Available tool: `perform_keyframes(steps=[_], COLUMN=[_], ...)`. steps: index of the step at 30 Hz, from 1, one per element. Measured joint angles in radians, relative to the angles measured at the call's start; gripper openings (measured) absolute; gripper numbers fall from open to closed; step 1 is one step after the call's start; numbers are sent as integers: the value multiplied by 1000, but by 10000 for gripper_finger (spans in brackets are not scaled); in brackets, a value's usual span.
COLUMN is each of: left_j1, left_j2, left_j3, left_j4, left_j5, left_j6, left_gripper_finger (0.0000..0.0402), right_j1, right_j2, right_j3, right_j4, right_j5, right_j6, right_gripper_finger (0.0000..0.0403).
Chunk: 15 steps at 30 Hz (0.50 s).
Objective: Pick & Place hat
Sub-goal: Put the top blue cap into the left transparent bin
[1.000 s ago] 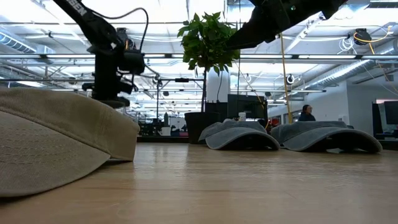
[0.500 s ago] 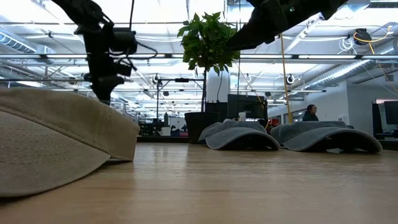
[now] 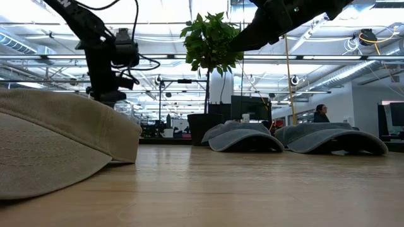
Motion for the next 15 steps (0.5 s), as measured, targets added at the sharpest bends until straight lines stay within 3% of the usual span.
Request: perform_keyframes(steps=[6,12,15], left_j1=[-38,-42,-39], left_j2=[-85,-16,40], left_j3=[77,-8,-74], left_j4=[-75,-53,9], left_j5=[16,96,87], left_j6=[-33,-55,-75], left_gripper_finger=[3,2,2], right_j1=[0,0,0], right_j2=[0,0,0], right_j3=[0,0,0], right_j4=[0,1,1], right_j5=[0,0,0], right_j6=[0,-2,-2], right_gripper_finger=[313,313,313])
